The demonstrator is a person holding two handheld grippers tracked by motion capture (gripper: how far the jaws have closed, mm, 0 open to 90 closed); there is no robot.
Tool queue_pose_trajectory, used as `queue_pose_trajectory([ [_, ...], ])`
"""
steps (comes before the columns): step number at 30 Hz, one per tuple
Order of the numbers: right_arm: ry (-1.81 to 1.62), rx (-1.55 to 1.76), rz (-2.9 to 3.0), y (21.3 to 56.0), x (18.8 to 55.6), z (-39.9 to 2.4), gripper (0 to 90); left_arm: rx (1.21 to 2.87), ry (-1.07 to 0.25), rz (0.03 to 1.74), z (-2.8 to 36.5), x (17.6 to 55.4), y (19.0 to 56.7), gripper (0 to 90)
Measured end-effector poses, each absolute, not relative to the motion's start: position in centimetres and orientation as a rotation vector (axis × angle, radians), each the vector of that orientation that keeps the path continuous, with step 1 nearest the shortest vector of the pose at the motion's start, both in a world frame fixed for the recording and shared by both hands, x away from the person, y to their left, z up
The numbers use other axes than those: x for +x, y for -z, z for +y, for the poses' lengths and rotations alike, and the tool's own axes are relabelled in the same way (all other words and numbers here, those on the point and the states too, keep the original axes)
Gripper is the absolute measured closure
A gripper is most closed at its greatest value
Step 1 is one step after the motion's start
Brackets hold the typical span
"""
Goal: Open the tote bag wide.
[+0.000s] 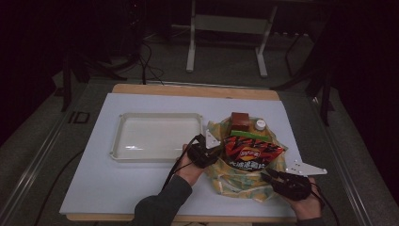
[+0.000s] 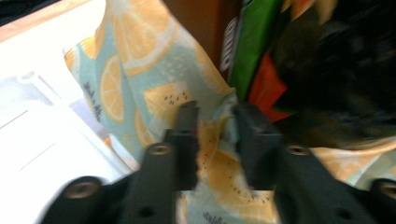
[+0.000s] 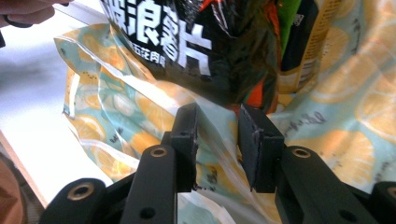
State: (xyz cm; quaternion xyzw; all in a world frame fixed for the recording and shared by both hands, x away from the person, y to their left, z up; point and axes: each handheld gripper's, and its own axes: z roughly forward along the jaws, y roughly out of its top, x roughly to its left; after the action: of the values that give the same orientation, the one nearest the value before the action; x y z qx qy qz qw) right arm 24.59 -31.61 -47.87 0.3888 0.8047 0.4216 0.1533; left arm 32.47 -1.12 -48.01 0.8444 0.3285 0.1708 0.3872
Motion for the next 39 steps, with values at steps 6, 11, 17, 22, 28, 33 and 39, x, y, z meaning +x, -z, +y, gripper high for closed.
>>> queue_pose_trajectory([
  [6, -1.169, 1.148, 2.299, 48.4, 24.9, -32.0, 71.8, 2.140, -0.458, 0.889, -0.5, 33.5, 48.0, 88.5],
  [11, -1.124, 1.175, 2.301, 49.1, 25.3, -32.1, 71.2, 2.126, -0.420, 0.916, -0.2, 34.1, 48.0, 82.0],
  [17, -1.112, 1.211, 2.277, 49.4, 25.6, -32.6, 64.3, 2.059, -0.326, 0.757, 0.8, 32.9, 47.1, 55.5],
  [22, -1.110, 1.220, 2.268, 49.5, 25.7, -32.7, 63.3, 2.019, -0.240, 0.661, 1.9, 32.0, 46.2, 50.6],
  [28, -1.119, 1.228, 2.259, 49.5, 25.9, -32.8, 61.3, 2.012, -0.221, 0.584, 1.5, 31.0, 45.1, 48.9],
  [33, -1.123, 1.222, 2.261, 49.5, 25.9, -32.8, 60.3, 1.990, -0.216, 0.568, 1.1, 30.7, 44.3, 48.6],
  [39, -1.125, 1.216, 2.265, 49.6, 25.9, -32.8, 59.5, 1.997, -0.209, 0.555, 1.2, 30.6, 44.2, 47.3],
])
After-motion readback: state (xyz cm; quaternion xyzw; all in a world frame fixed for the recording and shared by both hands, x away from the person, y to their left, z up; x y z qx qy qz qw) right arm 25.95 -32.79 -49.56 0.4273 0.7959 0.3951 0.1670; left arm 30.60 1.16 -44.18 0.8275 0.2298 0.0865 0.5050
